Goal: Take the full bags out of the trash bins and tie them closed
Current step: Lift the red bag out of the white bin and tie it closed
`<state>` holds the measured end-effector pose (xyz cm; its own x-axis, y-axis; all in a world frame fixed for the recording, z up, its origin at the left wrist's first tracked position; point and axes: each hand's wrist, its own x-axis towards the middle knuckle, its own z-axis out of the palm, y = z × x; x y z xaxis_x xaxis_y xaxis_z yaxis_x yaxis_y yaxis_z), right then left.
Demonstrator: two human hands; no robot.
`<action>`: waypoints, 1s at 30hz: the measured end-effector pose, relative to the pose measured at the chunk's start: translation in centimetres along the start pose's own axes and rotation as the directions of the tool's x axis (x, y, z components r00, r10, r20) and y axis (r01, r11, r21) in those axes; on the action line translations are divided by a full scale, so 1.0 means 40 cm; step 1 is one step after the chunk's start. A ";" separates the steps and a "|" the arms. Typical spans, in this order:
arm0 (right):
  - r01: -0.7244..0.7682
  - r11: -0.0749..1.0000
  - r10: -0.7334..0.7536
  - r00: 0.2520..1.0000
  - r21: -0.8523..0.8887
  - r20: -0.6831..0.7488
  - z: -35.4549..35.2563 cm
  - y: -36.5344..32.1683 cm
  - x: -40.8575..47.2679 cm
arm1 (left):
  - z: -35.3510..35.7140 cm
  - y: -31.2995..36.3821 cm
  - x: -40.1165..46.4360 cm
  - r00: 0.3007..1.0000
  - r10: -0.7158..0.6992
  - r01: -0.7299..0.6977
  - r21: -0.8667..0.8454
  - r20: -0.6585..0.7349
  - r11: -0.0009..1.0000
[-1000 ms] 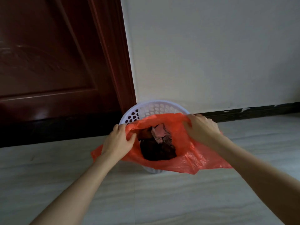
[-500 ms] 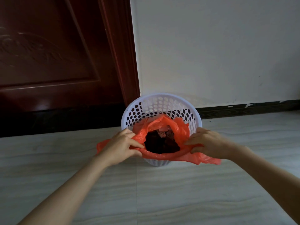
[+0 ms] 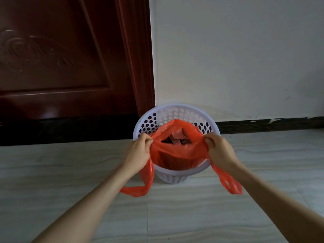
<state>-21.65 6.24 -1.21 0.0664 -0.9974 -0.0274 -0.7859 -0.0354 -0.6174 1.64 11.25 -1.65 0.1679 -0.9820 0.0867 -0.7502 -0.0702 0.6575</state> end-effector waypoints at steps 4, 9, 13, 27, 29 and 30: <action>-0.131 0.975 0.139 0.990 0.181 -0.035 0.002 0.000 0.025 | 0.000 0.009 0.015 0.989 -0.142 0.133 -0.179 -0.041 0.975; 0.095 0.966 -0.028 0.962 -0.238 0.272 -0.028 -0.020 0.005 | -0.019 0.000 0.028 0.982 -0.075 0.104 -0.163 0.176 0.981; 0.106 0.974 -0.052 0.965 -0.200 0.256 -0.024 -0.037 0.039 | -0.004 0.019 0.031 0.979 -0.131 0.177 -0.334 0.156 0.926; -0.154 0.320 0.096 0.987 0.935 0.130 -0.022 -0.113 0.081 | 0.006 0.071 0.029 0.990 -0.134 0.077 -0.622 -0.045 0.779; 0.008 0.636 0.009 1.000 0.772 -0.017 -0.039 -0.115 0.089 | 0.005 0.084 0.039 0.982 -0.181 0.096 -0.678 -0.055 0.729; 0.139 0.782 -0.095 0.990 0.607 -0.103 -0.045 -0.110 0.097 | 0.004 0.086 0.045 0.977 -0.201 0.089 -0.716 -0.074 0.693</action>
<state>-19.05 2.41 2.82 0.0774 -0.9906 0.1129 -0.2325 -0.1281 -0.9641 -0.75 9.22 0.63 0.3621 -0.9321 0.0077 -0.0468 -0.0099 0.9989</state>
